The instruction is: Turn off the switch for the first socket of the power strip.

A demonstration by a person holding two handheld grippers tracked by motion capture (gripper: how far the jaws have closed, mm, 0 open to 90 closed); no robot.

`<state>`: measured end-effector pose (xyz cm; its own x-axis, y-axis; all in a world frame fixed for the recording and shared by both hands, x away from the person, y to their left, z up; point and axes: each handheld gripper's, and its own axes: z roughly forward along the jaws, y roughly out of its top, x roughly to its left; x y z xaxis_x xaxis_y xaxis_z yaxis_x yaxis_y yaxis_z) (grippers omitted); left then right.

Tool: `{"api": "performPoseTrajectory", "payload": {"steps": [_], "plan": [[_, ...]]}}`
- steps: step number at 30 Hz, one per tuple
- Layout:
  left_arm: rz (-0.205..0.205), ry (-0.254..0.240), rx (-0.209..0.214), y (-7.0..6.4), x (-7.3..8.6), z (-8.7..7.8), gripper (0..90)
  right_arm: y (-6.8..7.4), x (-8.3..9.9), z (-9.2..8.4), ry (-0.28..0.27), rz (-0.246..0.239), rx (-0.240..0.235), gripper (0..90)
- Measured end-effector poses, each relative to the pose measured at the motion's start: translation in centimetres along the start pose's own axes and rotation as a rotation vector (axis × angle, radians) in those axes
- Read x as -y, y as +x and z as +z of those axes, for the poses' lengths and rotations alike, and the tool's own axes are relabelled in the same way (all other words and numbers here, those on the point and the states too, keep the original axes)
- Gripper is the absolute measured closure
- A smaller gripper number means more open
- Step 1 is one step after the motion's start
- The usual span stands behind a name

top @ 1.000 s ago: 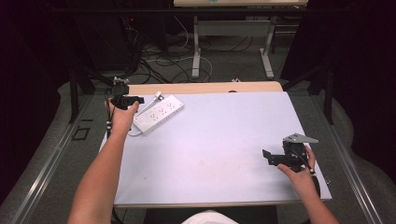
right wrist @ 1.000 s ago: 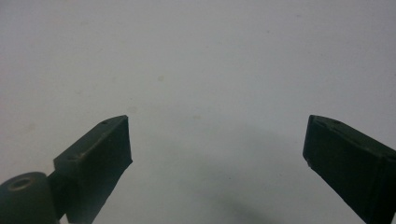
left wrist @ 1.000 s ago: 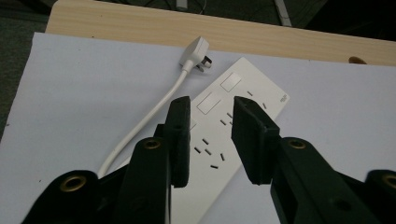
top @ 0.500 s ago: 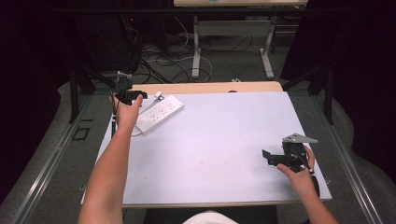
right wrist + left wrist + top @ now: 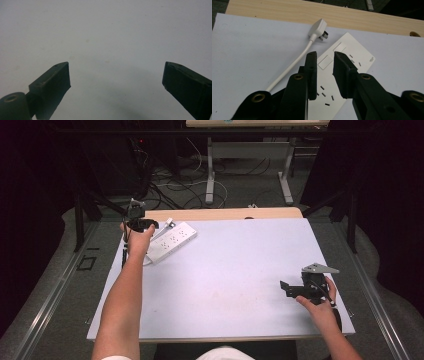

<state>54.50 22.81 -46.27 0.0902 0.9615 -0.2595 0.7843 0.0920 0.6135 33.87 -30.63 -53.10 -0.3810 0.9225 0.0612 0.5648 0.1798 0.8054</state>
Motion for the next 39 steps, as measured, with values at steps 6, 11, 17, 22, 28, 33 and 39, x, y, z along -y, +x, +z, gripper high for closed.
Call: {"api": "performPoseTrajectory", "payload": {"steps": [6, 11, 17, 22, 28, 33, 39], "plan": [[-0.004, 0.015, -0.021, -0.2, 0.2, 1.1, 77.1, 0.0, 0.0, 0.0, -0.001, 0.0, 0.0, 7.1], [-0.004, 0.029, -0.021, -0.3, 0.3, 1.8, 80.6, 0.0, 0.0, 0.0, 0.001, 0.002, -0.002, 7.1], [-0.016, 0.038, -0.03, -0.4, 0.4, 2.4, 84.1, 0.0, 0.0, 0.0, 0.001, 0.002, -0.003, 7.1], [-0.022, 0.058, -0.037, -0.2, 0.4, 2.9, 87.6, 0.0, 0.0, 0.1, 0.003, 0.002, -0.003, 7.1], [-0.035, 0.061, -0.05, -0.2, 0.5, 3.5, 89.8, 0.1, 0.0, 0.0, 0.003, 0.003, -0.005, 7.1], [-0.031, 0.079, -0.047, -0.2, 0.6, 3.9, 89.9, 0.1, 0.0, 0.0, 0.004, 0.005, -0.005, 7.1], [-0.036, 0.086, -0.057, -0.3, 0.8, 4.5, 89.9, 0.1, 0.0, 0.1, 0.004, 0.0, -0.007, 7.1]]}}
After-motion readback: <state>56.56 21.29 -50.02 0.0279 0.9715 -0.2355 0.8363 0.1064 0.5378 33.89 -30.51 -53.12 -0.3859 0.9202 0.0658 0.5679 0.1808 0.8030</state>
